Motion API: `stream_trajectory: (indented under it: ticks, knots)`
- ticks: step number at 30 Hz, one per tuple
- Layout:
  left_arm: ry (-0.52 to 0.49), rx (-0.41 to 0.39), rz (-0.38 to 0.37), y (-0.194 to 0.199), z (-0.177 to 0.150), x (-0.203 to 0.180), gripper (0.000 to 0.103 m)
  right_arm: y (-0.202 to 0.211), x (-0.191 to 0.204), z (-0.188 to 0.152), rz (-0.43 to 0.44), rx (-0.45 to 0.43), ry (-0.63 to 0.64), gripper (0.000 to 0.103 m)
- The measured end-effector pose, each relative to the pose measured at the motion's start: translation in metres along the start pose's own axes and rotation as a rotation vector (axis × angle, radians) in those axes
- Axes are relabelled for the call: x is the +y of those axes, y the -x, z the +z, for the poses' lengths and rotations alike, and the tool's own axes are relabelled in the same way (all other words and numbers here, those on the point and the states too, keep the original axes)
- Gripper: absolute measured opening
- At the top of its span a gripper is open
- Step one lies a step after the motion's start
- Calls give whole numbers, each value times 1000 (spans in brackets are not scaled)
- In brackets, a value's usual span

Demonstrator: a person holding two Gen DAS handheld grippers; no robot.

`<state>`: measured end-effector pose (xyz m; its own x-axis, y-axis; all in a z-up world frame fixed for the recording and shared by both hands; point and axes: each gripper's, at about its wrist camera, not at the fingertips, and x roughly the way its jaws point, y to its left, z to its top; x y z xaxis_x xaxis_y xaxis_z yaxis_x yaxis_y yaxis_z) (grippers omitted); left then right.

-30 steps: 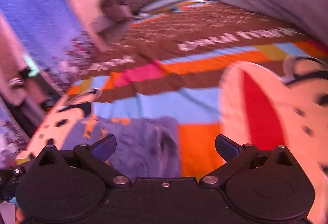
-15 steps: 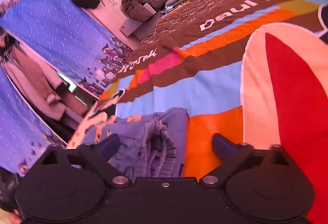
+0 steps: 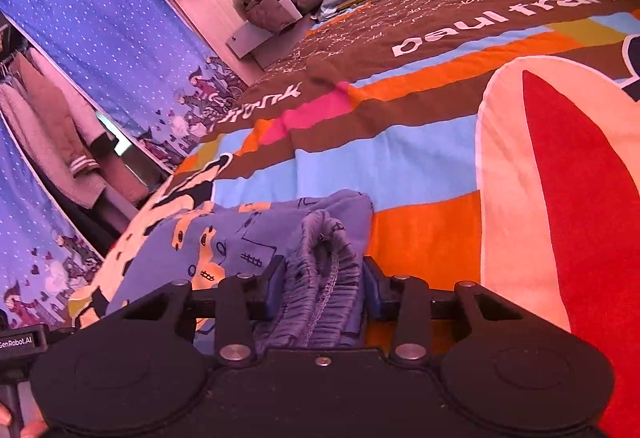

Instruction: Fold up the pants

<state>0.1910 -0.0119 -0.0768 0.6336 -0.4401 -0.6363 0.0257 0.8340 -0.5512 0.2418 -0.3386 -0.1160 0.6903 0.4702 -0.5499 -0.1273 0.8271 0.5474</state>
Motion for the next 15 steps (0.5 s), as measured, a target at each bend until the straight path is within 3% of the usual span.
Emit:
stream_trajectory:
  ticks: [5, 8, 12, 15]
  knots:
    - [2, 7, 12, 0, 1, 1, 39, -4, 19, 3, -95, 37, 51, 41]
    - [4, 10, 15, 2, 1, 0, 37, -3, 34, 2, -163, 40, 82, 33]
    - [21, 10, 9, 3, 1, 3, 35, -3, 72, -5, -296, 28, 266, 29]
    - [21, 5, 13, 5, 1, 4, 31, 1, 93, -9, -362, 2, 327, 26]
